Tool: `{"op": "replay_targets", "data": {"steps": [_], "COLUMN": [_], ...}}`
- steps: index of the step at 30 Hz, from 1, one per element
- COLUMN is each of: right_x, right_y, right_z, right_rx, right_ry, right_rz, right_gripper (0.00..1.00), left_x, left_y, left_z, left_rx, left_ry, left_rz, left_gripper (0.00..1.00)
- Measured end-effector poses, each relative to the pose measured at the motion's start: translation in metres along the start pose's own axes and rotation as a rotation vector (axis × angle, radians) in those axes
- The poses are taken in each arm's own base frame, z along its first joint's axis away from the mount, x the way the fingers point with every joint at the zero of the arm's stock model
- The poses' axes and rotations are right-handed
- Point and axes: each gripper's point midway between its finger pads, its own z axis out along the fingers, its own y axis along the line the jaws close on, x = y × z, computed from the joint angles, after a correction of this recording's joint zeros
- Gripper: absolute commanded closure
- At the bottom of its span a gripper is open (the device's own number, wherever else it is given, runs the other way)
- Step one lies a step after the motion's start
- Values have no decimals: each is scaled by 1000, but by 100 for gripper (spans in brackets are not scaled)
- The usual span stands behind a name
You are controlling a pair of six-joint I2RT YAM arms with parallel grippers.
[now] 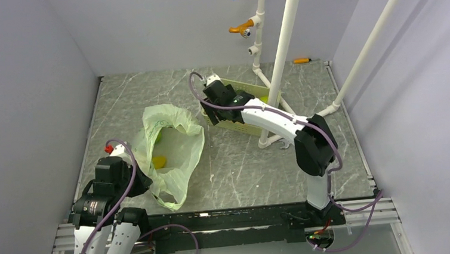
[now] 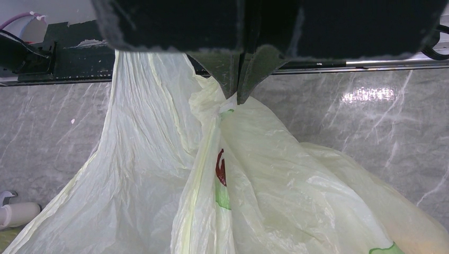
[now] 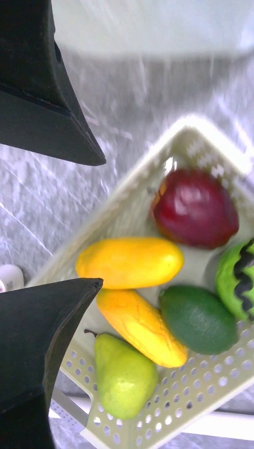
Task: Take the fake fruits out of the plastic bag
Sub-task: Place the fake fruit in the bin, then adjust the plastic bag at the center of the board.
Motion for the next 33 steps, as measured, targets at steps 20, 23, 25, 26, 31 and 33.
{"op": "replay_targets", "data": {"steps": [20,23,25,26,31,33], "right_x": [-29,-1,14,20,26,16], "right_y": [229,250,258,262,274,278], "right_z": [-143,-107,-89,-82,-64,-65], "right_rx": [-814,-827,-825,-824,-823,-827], "right_ry": [-445,-369,-332,-318,-305,-327], "right_rz": [-70,-95,-104,-108,-101,-86], "right_gripper": [49,50,50,50,49,49], "left_x": [0,0,0,0,-8,-15], "left_y": [-1,-1,-1,-2,-15,-27], "left_z": [-2,-3,-4,-4,-17,-26], "left_rx": [6,10,14,16,68,114], "left_ry": [-11,-18,-20,-20,-34,-45], "left_rz": [1,2,2,1,1,5], "left_gripper": [100,100,100,100,100,100]}}
